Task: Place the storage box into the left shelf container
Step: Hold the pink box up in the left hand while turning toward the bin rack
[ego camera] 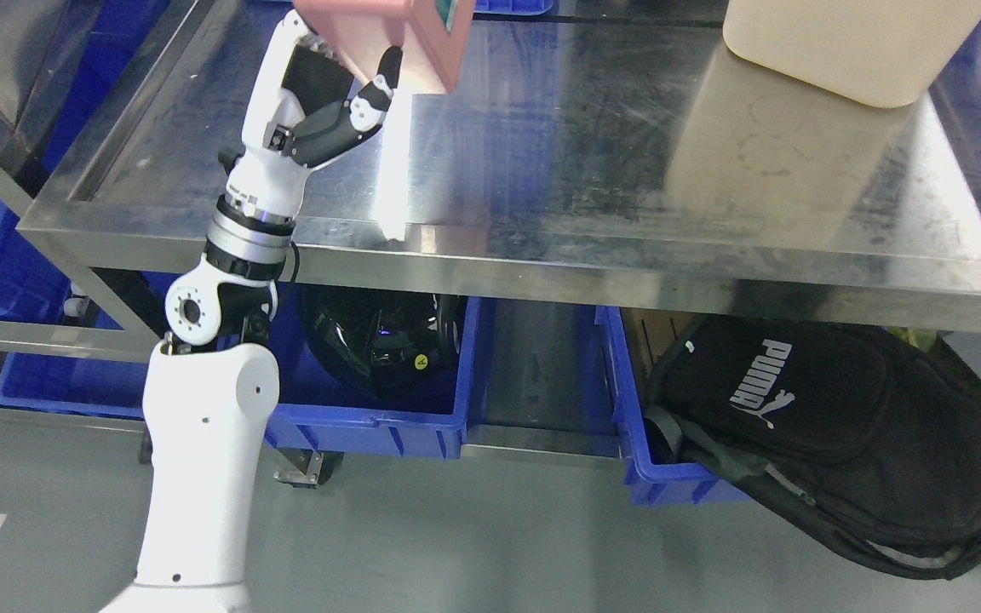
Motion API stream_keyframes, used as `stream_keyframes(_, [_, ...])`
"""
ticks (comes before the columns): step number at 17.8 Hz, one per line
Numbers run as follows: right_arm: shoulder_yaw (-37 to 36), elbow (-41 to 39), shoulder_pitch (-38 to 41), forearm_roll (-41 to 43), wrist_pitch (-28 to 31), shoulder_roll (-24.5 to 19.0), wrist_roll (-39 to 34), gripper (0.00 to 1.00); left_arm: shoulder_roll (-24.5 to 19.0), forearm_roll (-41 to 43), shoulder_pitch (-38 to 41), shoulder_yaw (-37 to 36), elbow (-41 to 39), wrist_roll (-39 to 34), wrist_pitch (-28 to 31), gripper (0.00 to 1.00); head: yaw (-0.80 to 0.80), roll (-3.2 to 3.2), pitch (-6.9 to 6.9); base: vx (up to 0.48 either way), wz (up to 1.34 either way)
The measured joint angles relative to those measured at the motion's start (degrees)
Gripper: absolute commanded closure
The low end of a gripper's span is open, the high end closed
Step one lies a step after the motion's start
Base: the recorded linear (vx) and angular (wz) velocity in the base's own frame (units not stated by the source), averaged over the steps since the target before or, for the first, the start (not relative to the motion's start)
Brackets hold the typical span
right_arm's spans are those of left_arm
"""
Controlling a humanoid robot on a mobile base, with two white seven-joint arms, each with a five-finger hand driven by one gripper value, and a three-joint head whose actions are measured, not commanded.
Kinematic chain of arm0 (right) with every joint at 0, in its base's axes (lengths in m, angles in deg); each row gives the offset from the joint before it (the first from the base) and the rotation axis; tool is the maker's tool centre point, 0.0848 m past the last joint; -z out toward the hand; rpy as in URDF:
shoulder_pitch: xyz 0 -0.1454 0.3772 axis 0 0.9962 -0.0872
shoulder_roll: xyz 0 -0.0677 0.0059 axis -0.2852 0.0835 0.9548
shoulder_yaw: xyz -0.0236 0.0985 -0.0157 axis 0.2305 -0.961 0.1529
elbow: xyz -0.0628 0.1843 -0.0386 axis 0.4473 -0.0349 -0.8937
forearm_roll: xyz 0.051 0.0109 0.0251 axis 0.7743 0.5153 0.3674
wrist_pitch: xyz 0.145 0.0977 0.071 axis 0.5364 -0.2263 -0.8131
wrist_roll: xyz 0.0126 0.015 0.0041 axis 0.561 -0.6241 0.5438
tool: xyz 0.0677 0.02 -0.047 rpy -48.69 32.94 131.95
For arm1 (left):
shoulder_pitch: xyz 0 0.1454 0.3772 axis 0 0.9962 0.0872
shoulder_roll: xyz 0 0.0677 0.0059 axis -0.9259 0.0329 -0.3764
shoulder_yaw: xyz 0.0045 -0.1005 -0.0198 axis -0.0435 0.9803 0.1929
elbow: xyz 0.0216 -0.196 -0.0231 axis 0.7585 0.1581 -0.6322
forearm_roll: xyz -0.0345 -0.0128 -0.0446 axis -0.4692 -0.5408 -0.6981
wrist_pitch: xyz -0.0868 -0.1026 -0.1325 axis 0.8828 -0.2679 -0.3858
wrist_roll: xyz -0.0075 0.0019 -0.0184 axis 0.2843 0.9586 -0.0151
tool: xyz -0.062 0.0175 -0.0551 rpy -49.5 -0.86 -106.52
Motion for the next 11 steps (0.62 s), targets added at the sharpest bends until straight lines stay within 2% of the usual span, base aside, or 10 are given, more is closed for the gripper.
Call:
stream_keyframes(4, [0.0,0.0,0.0,0.0,0.0,0.0,0.0,0.00,0.0,-0.9,8.1,-3.9,-5.5,-7.9,-4.6,0.98,0.00,0.00,0.00,0.050,0.62])
stream_keyframes(7, [0.0,0.0,0.0,0.0,0.0,0.0,0.0,0.00,0.0,-1.2,11.8,-6.2,-8.6,-13.2,-5.6,0.98,0.00,0.00,0.00,0.123,1.33])
stream_keyframes(11, [0.0,0.0,0.0,0.0,0.0,0.0,0.5,0.00,0.0,-1.5,15.3,-8.7,-11.5,-15.6,-6.9,0.98,0.00,0.00,0.02,0.180,1.70])
